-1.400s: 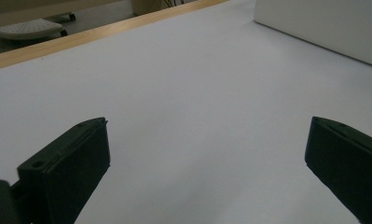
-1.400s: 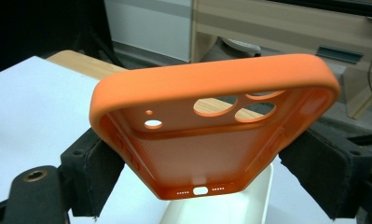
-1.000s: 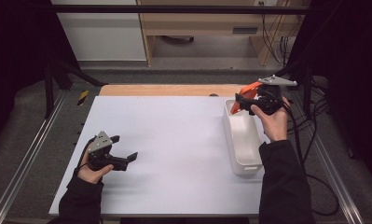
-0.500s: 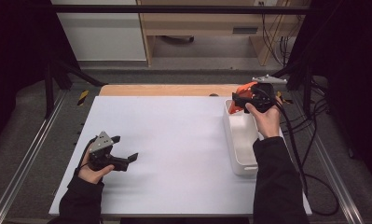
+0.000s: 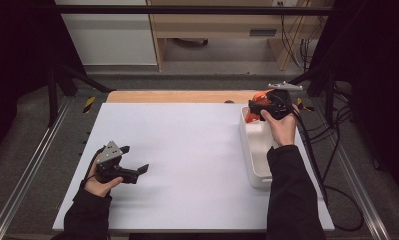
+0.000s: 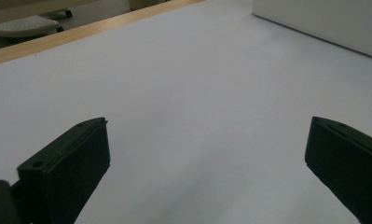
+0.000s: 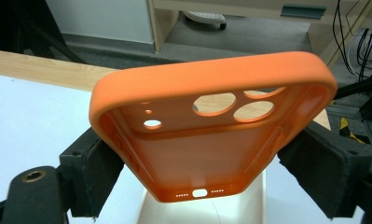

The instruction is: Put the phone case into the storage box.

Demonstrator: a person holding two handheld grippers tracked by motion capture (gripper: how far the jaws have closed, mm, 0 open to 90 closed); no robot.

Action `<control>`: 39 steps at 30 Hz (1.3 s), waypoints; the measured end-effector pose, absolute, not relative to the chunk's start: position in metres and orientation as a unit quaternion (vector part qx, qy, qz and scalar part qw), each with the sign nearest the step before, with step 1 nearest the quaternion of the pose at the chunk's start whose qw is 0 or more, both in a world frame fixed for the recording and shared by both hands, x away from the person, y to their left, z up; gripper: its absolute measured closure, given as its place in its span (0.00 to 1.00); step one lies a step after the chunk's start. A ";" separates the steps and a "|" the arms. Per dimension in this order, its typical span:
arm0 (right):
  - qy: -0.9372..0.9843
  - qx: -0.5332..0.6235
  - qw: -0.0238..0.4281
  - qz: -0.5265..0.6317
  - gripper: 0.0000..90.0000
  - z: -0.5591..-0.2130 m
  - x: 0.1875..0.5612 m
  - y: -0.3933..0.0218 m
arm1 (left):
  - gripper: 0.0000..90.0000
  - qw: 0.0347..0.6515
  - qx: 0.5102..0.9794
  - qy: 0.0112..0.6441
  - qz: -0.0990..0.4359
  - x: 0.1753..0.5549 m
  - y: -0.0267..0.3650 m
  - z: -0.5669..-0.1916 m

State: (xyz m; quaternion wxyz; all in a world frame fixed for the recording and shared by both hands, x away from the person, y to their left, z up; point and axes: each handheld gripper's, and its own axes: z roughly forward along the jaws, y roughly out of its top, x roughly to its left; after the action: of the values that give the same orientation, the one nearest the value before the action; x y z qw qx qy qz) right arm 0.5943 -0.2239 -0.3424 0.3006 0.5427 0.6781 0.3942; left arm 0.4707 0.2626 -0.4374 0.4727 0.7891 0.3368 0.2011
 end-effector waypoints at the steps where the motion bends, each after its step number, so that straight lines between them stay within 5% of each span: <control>1: 0.679 0.543 0.302 0.392 0.18 -0.344 0.595 -0.223 | 0.00 0.472 0.789 0.337 0.201 0.471 0.262 -0.438; 39: 0.674 0.583 0.297 0.343 0.18 -0.389 0.633 -0.212 | 0.00 0.464 0.795 0.336 0.199 0.472 0.261 -0.441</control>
State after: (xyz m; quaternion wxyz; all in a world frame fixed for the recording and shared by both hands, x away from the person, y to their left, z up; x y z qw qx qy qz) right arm 0.6326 -0.2123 -0.3887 0.2966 0.5833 0.6739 0.3430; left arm 0.4722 0.2606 -0.4411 0.4642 0.7950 0.3357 0.1994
